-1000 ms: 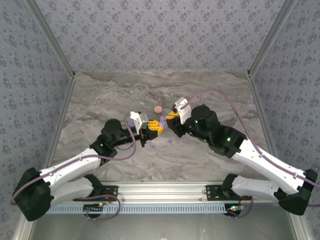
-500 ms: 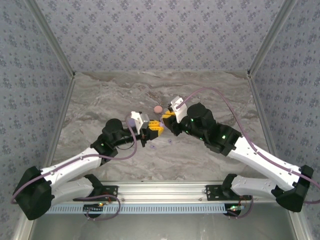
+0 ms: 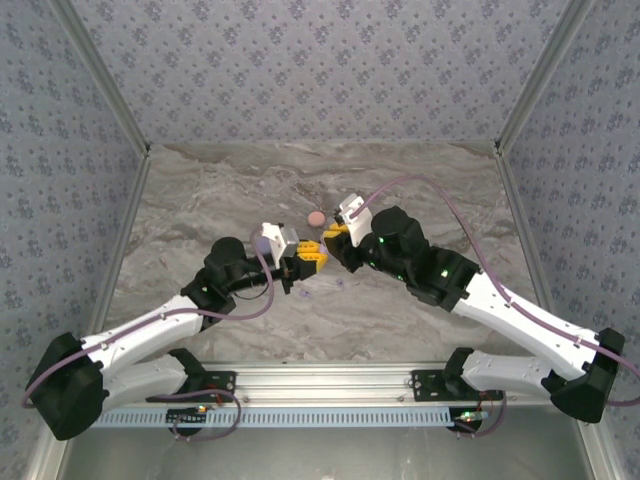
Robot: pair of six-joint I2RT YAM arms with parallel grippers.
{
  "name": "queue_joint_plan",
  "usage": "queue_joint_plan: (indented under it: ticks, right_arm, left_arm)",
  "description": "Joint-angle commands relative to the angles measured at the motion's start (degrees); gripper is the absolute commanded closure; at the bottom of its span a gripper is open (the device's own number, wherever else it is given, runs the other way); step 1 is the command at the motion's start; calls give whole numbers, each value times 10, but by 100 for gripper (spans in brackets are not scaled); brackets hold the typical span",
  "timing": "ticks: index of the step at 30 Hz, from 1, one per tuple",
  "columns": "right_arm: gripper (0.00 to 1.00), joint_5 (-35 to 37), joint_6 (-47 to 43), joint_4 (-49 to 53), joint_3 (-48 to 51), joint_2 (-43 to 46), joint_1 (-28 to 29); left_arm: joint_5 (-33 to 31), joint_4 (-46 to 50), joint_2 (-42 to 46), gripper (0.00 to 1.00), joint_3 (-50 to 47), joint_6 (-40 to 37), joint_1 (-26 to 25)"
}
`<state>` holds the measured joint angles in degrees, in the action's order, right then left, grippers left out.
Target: Insert wireless bluetooth earbuds into charging case
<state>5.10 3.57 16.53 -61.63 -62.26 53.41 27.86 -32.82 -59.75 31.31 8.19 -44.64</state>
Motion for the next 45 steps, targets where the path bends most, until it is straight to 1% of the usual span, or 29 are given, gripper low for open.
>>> queue_joint_plan:
  ticks: [1,6,10,15,21,24,26,29,31,36,45]
  right_arm:
    - [77,-6,8,8,9,3,3]
    - [76,-20,14,7,13,0,4]
    - [71,-36,23,0,11,6,2]
    - [58,-66,28,-2,-6,27,-15]
    - [47,-122,77,-4,-5,68,-74]
    - [39,-169,105,-1,8,81,-111]
    - [33,-213,124,-1,16,85,-134]
    - [23,-258,147,1,23,82,-157]
    - [19,-267,154,7,20,76,-160]
    - [18,-264,154,36,5,56,-161]
    - [18,-252,160,40,2,49,-168]
  left_arm:
    - [11,-17,1,100,21,-2,-3]
    - [11,-18,2,100,21,0,-3]
    - [11,-19,3,100,20,0,-3]
    - [11,-20,5,100,18,1,-3]
    - [14,-30,10,100,15,4,-4]
    - [14,-43,13,100,10,9,-4]
    - [15,-58,14,100,5,14,-4]
    - [16,-86,14,100,-2,27,-4]
    - [17,-105,14,100,-5,31,-6]
    - [16,-115,16,100,-1,27,-16]
    - [12,-103,19,100,4,18,-24]
